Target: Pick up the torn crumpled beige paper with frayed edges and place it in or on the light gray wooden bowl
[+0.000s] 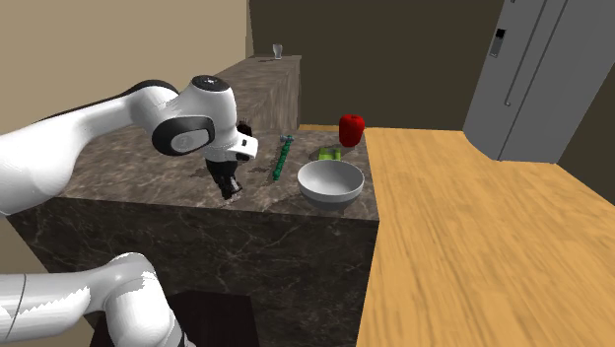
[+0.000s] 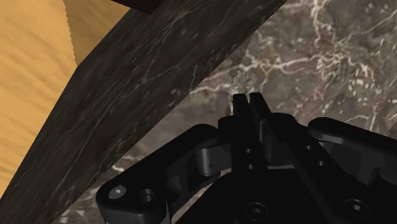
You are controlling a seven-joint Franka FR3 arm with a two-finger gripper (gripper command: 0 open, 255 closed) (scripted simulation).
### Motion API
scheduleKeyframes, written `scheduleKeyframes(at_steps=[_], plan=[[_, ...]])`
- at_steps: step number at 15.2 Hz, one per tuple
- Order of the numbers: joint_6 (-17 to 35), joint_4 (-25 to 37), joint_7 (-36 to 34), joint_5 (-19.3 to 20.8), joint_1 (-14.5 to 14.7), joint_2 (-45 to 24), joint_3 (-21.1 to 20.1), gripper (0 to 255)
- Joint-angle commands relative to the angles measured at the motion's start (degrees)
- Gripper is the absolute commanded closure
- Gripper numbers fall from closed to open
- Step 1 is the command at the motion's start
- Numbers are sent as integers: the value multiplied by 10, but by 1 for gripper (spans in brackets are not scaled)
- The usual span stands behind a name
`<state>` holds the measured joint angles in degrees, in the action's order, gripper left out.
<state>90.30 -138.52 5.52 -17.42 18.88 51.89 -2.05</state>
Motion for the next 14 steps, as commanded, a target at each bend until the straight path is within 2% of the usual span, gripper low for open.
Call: scheduleKeyframes(at_steps=[1,14], plan=[[0,0,0,0,0,0,0,255],[-80,125,-23,5,3,-42,7,255]])
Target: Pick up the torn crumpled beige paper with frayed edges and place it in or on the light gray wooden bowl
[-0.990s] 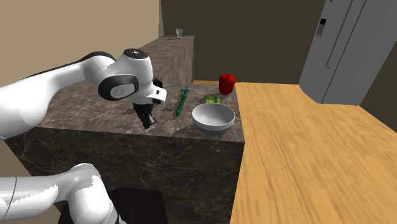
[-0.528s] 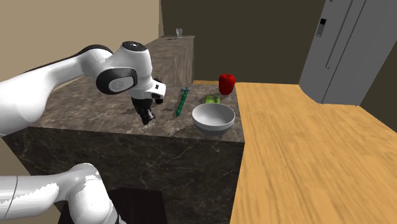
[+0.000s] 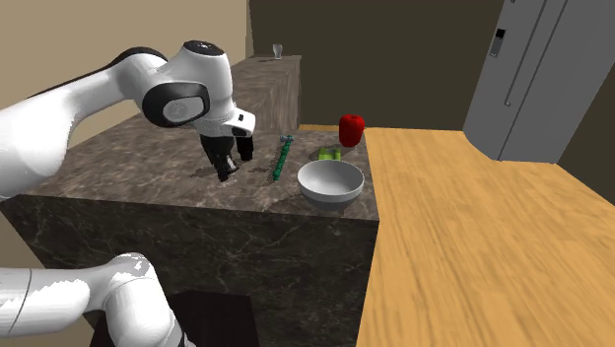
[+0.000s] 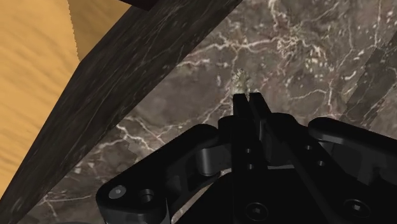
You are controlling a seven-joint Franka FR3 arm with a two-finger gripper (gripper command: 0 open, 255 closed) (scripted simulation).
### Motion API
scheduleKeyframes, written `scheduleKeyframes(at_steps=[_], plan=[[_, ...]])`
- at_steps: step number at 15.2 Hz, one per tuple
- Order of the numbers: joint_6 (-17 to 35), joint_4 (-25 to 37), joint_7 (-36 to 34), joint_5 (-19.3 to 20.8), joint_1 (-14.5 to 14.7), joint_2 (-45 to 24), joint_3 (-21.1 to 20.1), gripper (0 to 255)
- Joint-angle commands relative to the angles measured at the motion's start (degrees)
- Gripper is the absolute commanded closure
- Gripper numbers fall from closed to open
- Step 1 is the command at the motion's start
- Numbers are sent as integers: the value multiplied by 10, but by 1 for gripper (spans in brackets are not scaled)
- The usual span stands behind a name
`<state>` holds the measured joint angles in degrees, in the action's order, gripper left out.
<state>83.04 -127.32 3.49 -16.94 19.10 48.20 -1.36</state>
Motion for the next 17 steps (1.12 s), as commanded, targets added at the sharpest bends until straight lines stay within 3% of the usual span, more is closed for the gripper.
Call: scheduleKeyframes(at_steps=[1,17], plan=[[-14,23,-4,0,1,-9,1,255],[-114,200,-34,0,7,-81,10,255]])
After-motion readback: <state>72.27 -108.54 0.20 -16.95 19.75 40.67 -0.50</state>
